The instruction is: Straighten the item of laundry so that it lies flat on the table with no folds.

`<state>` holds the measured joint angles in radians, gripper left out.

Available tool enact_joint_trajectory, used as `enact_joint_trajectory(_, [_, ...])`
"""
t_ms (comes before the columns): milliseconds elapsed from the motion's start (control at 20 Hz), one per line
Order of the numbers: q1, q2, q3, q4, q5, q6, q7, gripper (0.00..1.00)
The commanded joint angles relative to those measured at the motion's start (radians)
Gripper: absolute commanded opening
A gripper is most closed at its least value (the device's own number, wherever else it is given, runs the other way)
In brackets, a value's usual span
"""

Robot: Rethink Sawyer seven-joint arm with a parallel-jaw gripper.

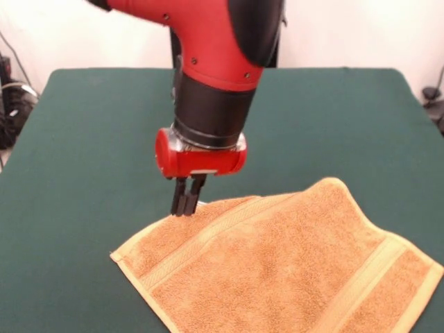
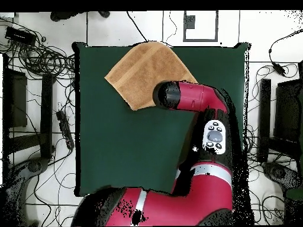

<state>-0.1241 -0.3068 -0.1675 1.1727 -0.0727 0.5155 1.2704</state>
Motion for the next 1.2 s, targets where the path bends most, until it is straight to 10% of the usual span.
enact_joint_trajectory(50, [-0.026,0.116,0.206,0.017,0.022,0.064,0.028,0.00])
enact_joint_trajectory(1200, [-0.068,0.213,0.249,-0.090,-0.047,0.276,-0.050,0.00])
